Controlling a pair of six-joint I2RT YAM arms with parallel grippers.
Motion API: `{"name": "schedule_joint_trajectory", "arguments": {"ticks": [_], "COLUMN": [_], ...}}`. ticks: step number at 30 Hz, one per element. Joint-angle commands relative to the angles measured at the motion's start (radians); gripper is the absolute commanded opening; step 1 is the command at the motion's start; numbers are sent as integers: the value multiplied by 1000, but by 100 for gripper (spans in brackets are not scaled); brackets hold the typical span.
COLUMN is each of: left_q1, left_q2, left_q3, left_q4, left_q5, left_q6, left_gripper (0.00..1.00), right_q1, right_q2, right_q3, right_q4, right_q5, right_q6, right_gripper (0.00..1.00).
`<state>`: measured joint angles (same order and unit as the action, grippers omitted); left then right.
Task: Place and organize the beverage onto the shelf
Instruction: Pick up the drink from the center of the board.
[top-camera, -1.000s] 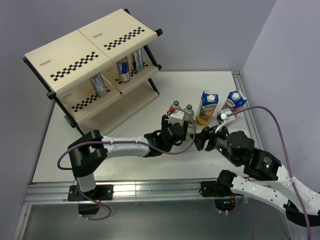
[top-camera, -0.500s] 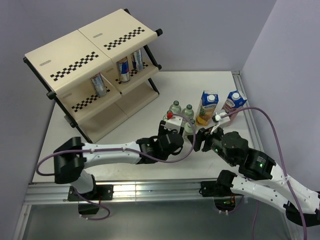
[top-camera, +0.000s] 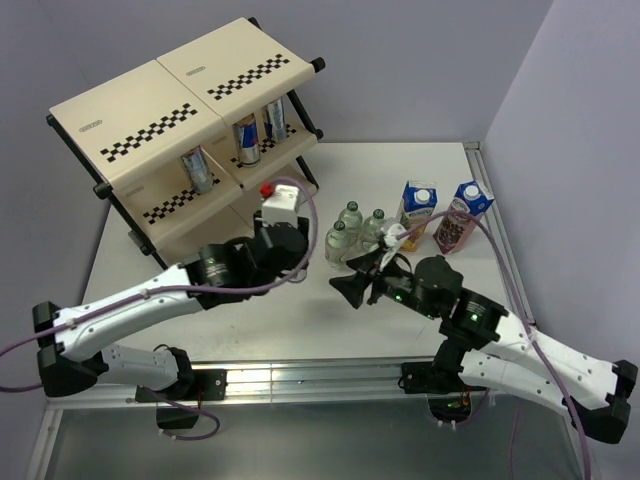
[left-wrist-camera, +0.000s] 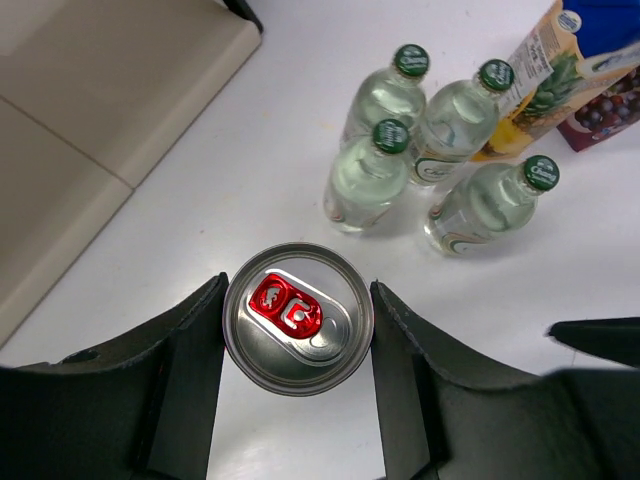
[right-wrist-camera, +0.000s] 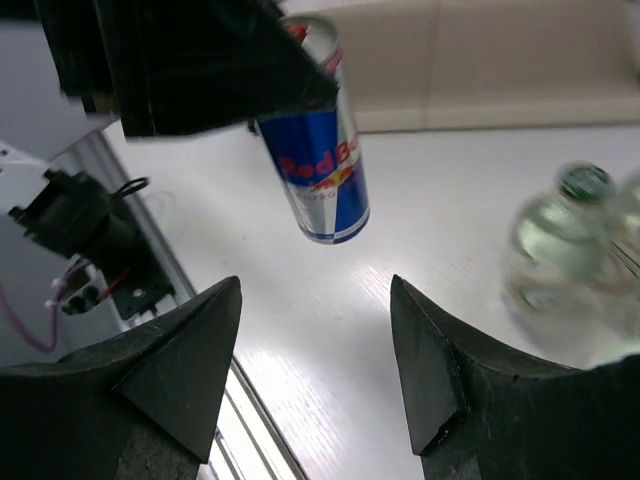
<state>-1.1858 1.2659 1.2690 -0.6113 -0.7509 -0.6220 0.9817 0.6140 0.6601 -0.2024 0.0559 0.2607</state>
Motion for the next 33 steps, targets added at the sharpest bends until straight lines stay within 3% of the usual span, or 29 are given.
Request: {"name": "schedule_joint_trajectory", "arguments": {"ticks": [1,3,5,8,13,21,27,33], "left_q1": [63,80,87,94,98,100,100,100], "left_q2": [-102,-123,-151,-194,-252,-307,-313,-303], "left_q3": [113,142,184,224,259,297,334,349], "left_q4": [-166,-235,-330,-418,-493,-562,-597,-616], "left_q5": [122,119,96,77,87,91,74,47], "left_q6": [-2,-8,-30,-54,-61,-62,-55,-36], "left_gripper": [1,0,0,0,0,0,0,0], "right_q1": [2,3,5,12,63,172,236,252], "right_q2": [114,220,327,452,611,823,898,914], "right_q3": [24,51,110,197,347,568,624,621], "right_q4": [267,336,389,458,538,480,428,443], "right_q5": [-192,-223,-232,-261,-259,-202,-82,-71], "right_q6": [-98,-126,-129,-109,-101,-166,-221,-215], "right_gripper": [68,70,84,91,90,87,86,83]}}
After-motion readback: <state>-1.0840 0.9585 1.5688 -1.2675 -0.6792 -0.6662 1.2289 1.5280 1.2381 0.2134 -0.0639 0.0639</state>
